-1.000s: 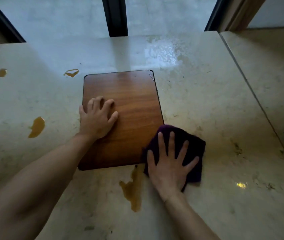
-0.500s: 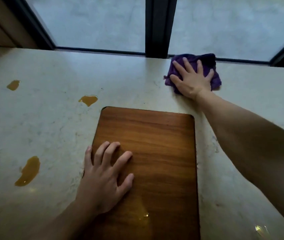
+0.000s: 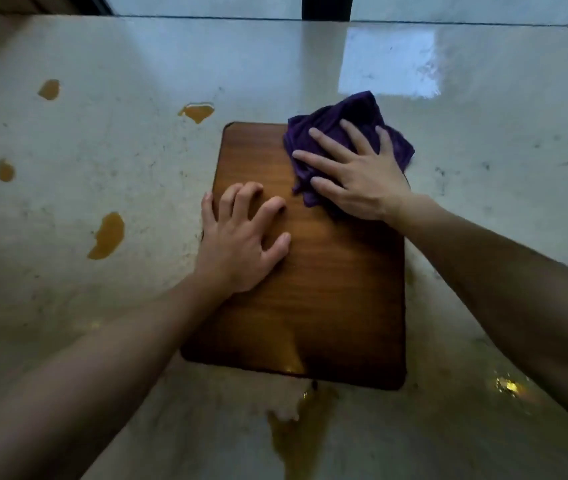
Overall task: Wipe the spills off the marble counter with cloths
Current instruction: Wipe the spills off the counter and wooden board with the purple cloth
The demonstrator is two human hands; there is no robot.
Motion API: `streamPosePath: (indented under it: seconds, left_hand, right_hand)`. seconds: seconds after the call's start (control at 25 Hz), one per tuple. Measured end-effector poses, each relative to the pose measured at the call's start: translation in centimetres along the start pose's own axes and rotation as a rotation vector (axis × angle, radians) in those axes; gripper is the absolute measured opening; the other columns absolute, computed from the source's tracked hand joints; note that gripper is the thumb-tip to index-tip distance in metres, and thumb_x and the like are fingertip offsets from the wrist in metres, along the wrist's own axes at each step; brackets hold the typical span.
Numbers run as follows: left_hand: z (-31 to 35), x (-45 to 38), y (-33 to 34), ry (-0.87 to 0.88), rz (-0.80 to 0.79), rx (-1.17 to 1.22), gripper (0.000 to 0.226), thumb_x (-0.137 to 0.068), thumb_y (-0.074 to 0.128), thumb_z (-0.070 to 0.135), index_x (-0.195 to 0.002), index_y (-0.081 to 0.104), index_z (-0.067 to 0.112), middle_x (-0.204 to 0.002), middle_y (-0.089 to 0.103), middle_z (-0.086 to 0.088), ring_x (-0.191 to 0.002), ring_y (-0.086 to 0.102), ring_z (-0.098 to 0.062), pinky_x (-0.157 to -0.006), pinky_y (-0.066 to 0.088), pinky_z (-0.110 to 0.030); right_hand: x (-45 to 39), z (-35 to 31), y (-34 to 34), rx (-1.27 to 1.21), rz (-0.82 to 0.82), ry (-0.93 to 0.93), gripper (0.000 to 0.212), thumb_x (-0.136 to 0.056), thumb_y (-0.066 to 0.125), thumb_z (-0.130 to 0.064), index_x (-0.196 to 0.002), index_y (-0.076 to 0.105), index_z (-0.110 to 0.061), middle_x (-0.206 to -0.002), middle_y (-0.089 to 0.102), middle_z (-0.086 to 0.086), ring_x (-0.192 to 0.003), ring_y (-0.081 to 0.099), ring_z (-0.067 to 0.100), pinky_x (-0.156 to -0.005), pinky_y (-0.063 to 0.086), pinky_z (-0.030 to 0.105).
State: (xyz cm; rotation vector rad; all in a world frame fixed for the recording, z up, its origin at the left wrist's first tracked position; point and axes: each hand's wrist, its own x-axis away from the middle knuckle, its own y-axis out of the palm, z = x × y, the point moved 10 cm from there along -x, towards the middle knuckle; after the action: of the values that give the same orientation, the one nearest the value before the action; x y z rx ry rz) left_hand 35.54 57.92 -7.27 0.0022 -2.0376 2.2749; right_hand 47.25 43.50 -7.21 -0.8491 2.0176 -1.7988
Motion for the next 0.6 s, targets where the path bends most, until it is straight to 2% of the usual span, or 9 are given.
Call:
streamPosePath:
  seconds: [0.12, 0.2, 0.32, 0.44, 0.6]
  left_hand:
    - [0.2, 0.9, -0.4, 0.03, 0.04, 0.031, 0.054, -0.09, 0.038, 0.062, -0.136, 0.046, 0.032, -0.146, 0.039, -0.007, -0.14, 0.032, -0.03, -0.115, 0.017, -0.065]
    - [0.4, 1.5, -1.2, 0.04, 0.075, 0.129, 0.053, -0.089, 0.046, 0.055, -0.133, 0.051, 0.026, -0.143, 0.045, -0.009, -0.136, 0.038, -0.032, -0.115, 0.021, -0.062]
    - [-1.8, 4.8, -3.0, -0.042, 0.064, 0.352, 0.05, -0.091, 0.058, 0.04, -0.136, 0.051, 0.018, -0.14, 0.049, -0.015, -0.13, 0.044, -0.037, -0.111, 0.032, -0.052]
    - [-6.0, 10.7, -2.7, -0.051, 0.0, 0.346, 0.054, -0.093, 0.058, 0.04, -0.141, 0.047, 0.018, -0.145, 0.045, -0.015, -0.133, 0.042, -0.036, -0.112, 0.034, -0.05]
    - [-9.1, 14.9, -2.2, -0.043, -0.058, 0.379, 0.055, -0.092, 0.057, 0.04, -0.142, 0.046, 0.02, -0.149, 0.042, -0.011, -0.138, 0.037, -0.032, -0.116, 0.028, -0.048]
  right_hand:
    - [8.8, -5.7, 2.5, 0.018, 0.021, 0.002, 0.05, -0.1, 0.015, -0.061, -0.149, 0.009, -0.057, -0.165, 0.007, -0.016, -0.152, 0.002, 0.028, -0.115, 0.003, 0.065]
    - [14.7, -8.4, 3.7, 0.036, 0.066, 0.076, 0.049, -0.101, 0.017, -0.059, -0.15, 0.017, -0.055, -0.164, 0.014, -0.014, -0.151, 0.01, 0.029, -0.115, 0.008, 0.063]
    - [23.3, -12.7, 6.0, -0.04, 0.047, 0.24, 0.048, -0.1, 0.013, -0.061, -0.147, 0.008, -0.062, -0.162, 0.002, -0.023, -0.152, -0.004, 0.022, -0.117, -0.003, 0.057]
    - [33.2, -18.3, 8.0, -0.097, 0.117, 0.452, 0.048, -0.1, 0.009, -0.061, -0.147, 0.007, -0.061, -0.162, 0.007, -0.022, -0.152, 0.002, 0.022, -0.118, 0.003, 0.058]
    - [40.3, -26.4, 11.0, -0.209, 0.199, 0.894, 0.05, -0.1, 0.008, -0.06, -0.15, 0.013, -0.055, -0.162, 0.017, -0.014, -0.152, 0.009, 0.025, -0.115, 0.011, 0.064]
